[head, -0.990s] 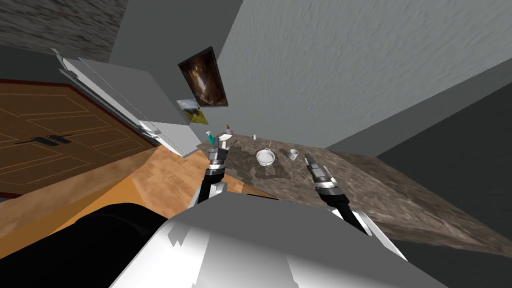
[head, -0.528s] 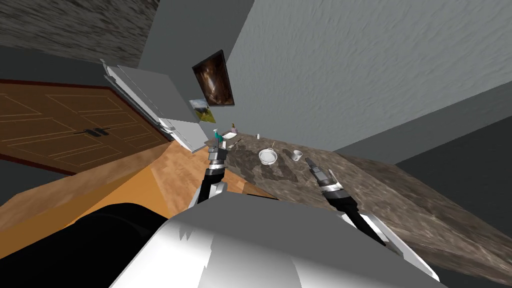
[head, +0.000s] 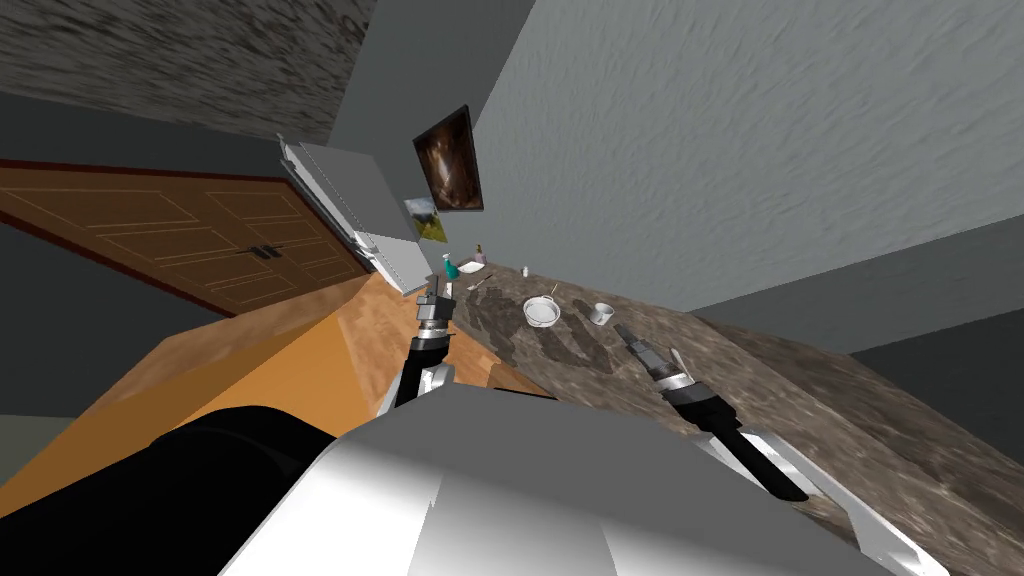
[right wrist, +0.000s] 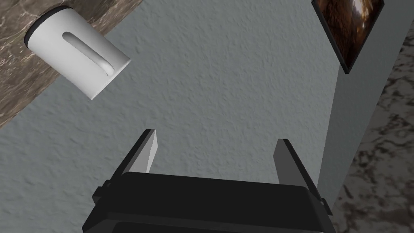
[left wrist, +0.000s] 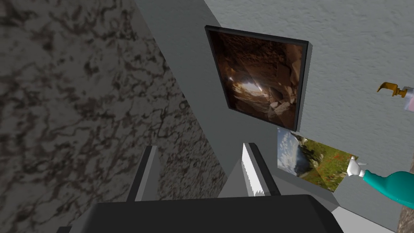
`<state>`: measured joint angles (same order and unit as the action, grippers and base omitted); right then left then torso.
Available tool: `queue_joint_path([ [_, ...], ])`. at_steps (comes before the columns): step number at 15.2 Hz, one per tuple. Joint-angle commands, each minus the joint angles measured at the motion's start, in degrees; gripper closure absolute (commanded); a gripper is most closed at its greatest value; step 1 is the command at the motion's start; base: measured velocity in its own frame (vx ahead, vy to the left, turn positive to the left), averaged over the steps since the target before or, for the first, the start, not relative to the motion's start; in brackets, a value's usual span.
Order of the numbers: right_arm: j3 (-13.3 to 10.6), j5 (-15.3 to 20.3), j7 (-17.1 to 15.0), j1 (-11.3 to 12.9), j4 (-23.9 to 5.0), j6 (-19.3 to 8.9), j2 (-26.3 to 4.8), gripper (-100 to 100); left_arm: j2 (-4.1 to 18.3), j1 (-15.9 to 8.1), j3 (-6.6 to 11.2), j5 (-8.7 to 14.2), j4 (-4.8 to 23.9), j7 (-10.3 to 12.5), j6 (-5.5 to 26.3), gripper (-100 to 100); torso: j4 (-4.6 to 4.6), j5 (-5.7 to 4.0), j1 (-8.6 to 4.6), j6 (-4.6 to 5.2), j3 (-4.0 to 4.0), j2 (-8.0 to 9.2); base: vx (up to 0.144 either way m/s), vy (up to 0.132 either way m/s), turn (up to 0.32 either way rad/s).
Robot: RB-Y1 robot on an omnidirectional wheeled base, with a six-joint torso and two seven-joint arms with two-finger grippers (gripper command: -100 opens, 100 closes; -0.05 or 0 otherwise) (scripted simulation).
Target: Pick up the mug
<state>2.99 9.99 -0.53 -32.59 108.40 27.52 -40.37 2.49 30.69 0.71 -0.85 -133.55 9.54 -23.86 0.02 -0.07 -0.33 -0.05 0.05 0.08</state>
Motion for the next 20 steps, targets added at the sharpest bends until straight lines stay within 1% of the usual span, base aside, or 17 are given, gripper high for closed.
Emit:
queue_joint_path([
  [1,0.44,0.21,-0.78,-0.46,-1.47,0.41,-2.86,-100,0.0,0.0,0.0,0.0,0.0,0.0,0.0,0,0.0,0.0,0.0,0.0,0.0,0.0,-0.049,-0.055,0.272],
  [2,0.44,0.21,-0.78,-0.46,-1.47,0.41,-4.14,-100,0.0,0.0,0.0,0.0,0.0,0.0,0.0,0,0.0,0.0,-0.02,0.01,0.0,0.0,-0.034,-0.046,0.111],
  [3,0.44,0.21,-0.78,-0.46,-1.47,0.41,-4.24,-100,0.0,0.01,0.01,0.0,0.0,0.0,0.0,0,0.0,0.0,0.0,0.04,-0.01,-0.02,-0.014,-0.029,0.005],
  [4,0.79,0.62,-1.61,-0.99,-3.89,1.09,-6.32,-100,0.0,0.02,0.01,0.0,0.0,0.0,0.0,0,-0.01,0.01,0.06,0.06,-0.03,-0.07,-0.02,-0.031,0.258],
  [5,0.79,0.62,-1.61,-0.99,-3.89,1.09,-7.62,-100,0.0,0.0,0.0,0.0,0.0,0.0,0.0,0,-0.02,0.02,0.06,-0.01,-0.05,-0.09,-0.031,-0.039,0.316],
  [6,0.79,0.62,-1.61,-0.99,-3.89,1.09,-8.18,-100,0.0,0.0,0.0,0.0,0.0,0.0,0.0,0,-0.02,0.02,0.05,-0.01,-0.05,-0.09,-0.027,-0.04,0.114],
  [7,1.1,1.03,-2.44,-1.6,-6.33,1.78,-9.94,-100,0.0,0.01,0.01,0.0,0.0,0.0,0.0,0,-0.02,0.01,0.05,0.04,-0.05,-0.09,-0.04,-0.049,0.268],
  [9,1.1,1.03,-2.44,-1.6,-6.33,1.78,-12.06,-100,0.0,0.0,0.0,0.0,0.0,0.0,0.0,0,-0.01,0.0,-0.02,0.0,-0.02,-0.04,-0.042,-0.053,0.197],
  [10,1.1,1.03,-2.44,-1.6,-6.33,1.78,-12.14,-100,0.0,0.01,0.01,0.0,0.0,0.0,0.0,0,-0.01,0.0,-0.01,0.04,-0.03,-0.06,-0.019,-0.03,-0.011],
  [11,1.35,1.45,-3.28,-2.26,-8.77,2.49,-14.29,-100,0.0,0.02,0.01,0.0,0.0,0.0,0.0,0,-0.01,0.01,0.05,0.06,-0.05,-0.09,-0.031,-0.029,0.255],
  [13,1.35,1.45,-3.28,-2.26,-8.77,2.49,-16.1,-100,0.0,0.0,0.0,0.0,0.0,0.0,0.0,0,-0.01,0.02,0.04,-0.01,-0.05,-0.09,-0.033,-0.043,0.232],
  [14,1.56,1.87,-4.1,-2.99,-11.02,3.19,-17.88,-100,0.0,0.01,0.01,0.0,0.0,0.0,0.0,0,-0.02,0.01,0.03,0.04,-0.06,-0.1,-0.04,-0.037,0.284],
  [15,1.56,1.87,-4.1,-2.99,-11.22,3.19,-19.43,-100,0.0,0.0,0.0,0.0,0.0,0.0,0.0,0,-0.02,0.02,0.03,-0.02,-0.05,-0.09,-0.046,-0.049,0.305],
  [16,1.56,1.87,-4.1,-2.99,-11.22,3.19,-20.04,-100,0.0,0.0,0.0,0.0,0.0,0.0,0.0,0,-0.01,0.01,0.01,-0.01,-0.04,-0.08,-0.032,-0.046,0.101],
  [17,1.7,2.29,-4.92,-3.79,-13.51,3.9,-21.89,-100,0.0,0.01,0.01,0.0,0.0,0.0,0.0,0,-0.01,0.0,0.01,0.05,-0.05,-0.1,-0.032,-0.046,0.281],
  [19,1.7,2.29,-4.92,-3.79,-13.64,3.9,-23.95,-100,0.0,0.01,0.01,0.0,0.0,0.0,0.0,0,-0.02,0.0,-0.02,0.0,-0.05,-0.1,-0.035,-0.05,0.197],
  [20,1.78,2.71,-5.73,-4.65,-15.91,4.61,-25.35,-100,0.0,0.01,0.01,0.0,0.0,0.0,0.0,0,-0.02,0.0,0.0,0.04,-0.06,-0.11,-0.034,-0.041,0.305],
])
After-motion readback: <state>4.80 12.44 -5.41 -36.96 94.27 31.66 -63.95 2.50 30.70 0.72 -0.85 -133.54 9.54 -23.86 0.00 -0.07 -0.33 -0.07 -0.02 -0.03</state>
